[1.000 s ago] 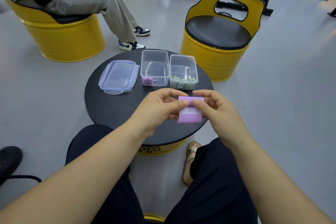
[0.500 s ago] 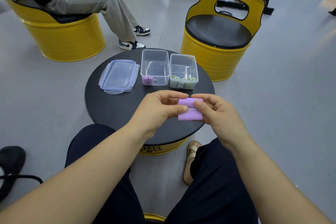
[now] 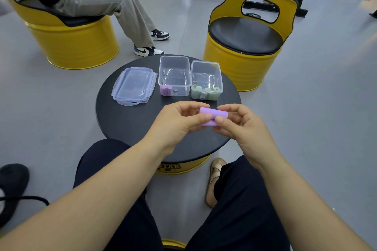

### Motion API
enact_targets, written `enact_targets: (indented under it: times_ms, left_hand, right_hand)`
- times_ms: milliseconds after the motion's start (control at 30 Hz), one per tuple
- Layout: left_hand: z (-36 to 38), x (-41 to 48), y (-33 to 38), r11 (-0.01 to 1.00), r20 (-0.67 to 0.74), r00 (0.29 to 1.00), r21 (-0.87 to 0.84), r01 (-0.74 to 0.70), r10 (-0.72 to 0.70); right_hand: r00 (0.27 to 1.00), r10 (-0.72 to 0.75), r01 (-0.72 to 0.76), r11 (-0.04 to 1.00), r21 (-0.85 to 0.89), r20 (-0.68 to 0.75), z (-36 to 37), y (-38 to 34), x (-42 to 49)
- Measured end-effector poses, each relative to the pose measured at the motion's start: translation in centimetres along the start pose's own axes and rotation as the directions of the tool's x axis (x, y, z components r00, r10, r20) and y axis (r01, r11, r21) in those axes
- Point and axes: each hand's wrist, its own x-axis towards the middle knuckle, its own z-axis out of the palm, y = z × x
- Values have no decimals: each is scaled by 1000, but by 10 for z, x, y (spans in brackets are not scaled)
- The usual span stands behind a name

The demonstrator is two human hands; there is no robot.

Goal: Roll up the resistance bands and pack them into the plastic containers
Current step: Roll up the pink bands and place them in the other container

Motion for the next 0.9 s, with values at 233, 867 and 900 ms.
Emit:
enact_targets:
  times_ms: [233,867,900]
  left_hand:
    - [0,1,-2,997,-20,999,72,-30,32]
    - [-4,4,-10,999,-75,997,45,17,-14]
    - [-4,4,-12,999,-83,997,45,13,-9]
  right_hand:
    - [998,41,-40,999,15,-49,0,0,3]
    - [990,140,-130,968,214,-31,3,9,6]
    - [988,153,-142,964,226,-30,4,10,6]
